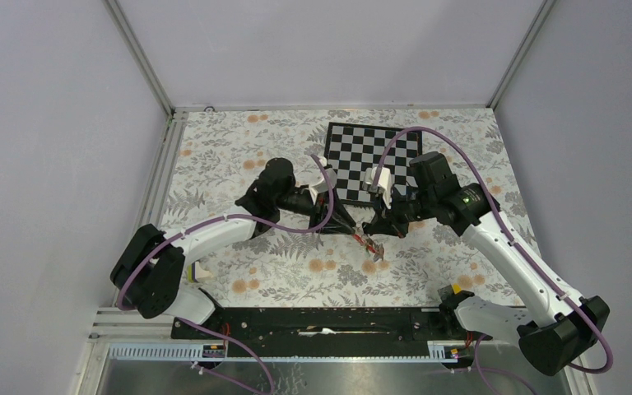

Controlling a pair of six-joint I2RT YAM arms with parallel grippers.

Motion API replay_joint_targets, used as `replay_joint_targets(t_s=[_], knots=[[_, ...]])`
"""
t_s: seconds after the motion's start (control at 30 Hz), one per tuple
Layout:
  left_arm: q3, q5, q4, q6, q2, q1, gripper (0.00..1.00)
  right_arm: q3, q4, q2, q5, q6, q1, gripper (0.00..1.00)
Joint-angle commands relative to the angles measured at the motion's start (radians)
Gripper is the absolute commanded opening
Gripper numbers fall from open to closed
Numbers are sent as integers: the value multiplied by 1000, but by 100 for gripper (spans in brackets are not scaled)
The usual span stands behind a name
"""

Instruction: Put the keys on the keyring

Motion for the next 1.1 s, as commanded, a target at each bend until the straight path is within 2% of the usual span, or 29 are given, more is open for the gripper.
replay_joint_targets(t_s=[0.0,0.3,0.4,0.53,0.7,0.9,1.07], knots=[[47,-59,-57,96,-17,8,35,3,15,-1,43,-23,8,0],[46,-143,-253,276,-70,64,67,-12,32,-12,45,-19,8,0],[41,-195,-288,272,-81,89,73,1,47,-12,48,3,8,0],[29,-246,-308,205,-76,110,77,14,85,-12,55,38,8,0],[-6,-286,-210,26,-35,116,78,22,137,-19,54,64,8,0],[58,-314,-149,-195,87,123,78,41,146,-14,38,79,8,0],[107,-267,-124,-323,213,123,78,32,154,-24,39,84,8,0]])
